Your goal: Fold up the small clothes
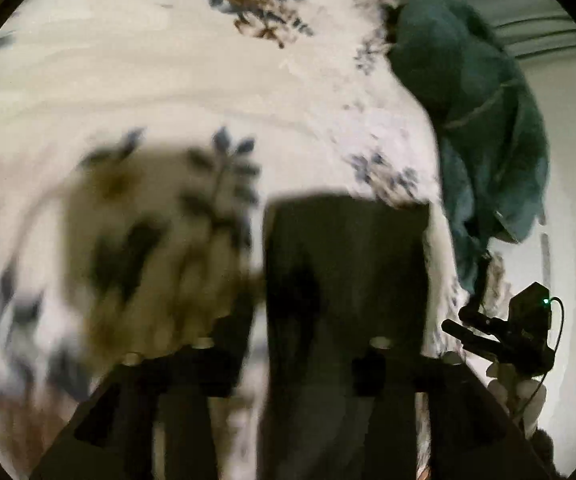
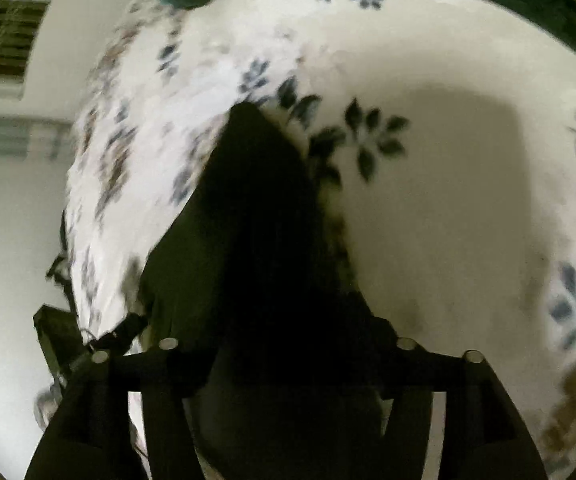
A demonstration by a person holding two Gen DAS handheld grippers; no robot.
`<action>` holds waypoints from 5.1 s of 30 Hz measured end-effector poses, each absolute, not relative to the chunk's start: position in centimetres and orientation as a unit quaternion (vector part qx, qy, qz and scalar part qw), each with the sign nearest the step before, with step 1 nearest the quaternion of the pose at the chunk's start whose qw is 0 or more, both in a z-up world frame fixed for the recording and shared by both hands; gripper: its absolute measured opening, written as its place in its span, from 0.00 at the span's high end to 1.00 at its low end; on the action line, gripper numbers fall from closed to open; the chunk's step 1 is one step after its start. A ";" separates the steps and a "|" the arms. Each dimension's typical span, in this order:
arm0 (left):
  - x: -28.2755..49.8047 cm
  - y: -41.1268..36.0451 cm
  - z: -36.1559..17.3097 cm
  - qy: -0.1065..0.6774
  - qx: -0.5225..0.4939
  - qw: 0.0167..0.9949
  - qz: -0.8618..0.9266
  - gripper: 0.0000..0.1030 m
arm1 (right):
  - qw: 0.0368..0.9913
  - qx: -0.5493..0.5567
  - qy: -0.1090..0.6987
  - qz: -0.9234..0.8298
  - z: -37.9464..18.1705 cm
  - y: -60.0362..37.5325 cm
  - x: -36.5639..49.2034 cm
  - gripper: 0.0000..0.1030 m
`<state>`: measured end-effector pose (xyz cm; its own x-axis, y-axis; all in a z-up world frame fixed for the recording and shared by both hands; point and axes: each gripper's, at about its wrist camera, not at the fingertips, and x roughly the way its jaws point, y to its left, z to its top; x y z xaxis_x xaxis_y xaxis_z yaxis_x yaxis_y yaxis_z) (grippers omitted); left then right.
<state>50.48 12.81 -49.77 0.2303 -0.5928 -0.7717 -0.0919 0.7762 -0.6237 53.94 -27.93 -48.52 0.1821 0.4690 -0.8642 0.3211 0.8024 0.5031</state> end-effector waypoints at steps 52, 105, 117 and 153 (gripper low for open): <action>18.7 10.4 -51.6 0.700 -0.277 0.654 -0.081 0.47 | 0.566 0.339 0.750 0.059 -58.1 -23.8 14.9 0.62; 16.8 6.7 -46.6 0.585 -0.364 0.705 -0.166 0.90 | 0.611 0.407 0.642 0.222 -50.2 -20.9 12.3 0.89; 34.0 7.8 -44.1 0.516 -0.422 0.724 -0.176 0.90 | 0.704 0.398 0.557 0.187 -43.5 -23.3 31.8 0.89; 62.3 7.5 -54.4 0.589 -0.204 0.770 -0.139 0.95 | 0.774 0.183 0.605 0.036 -51.1 -23.1 65.8 0.93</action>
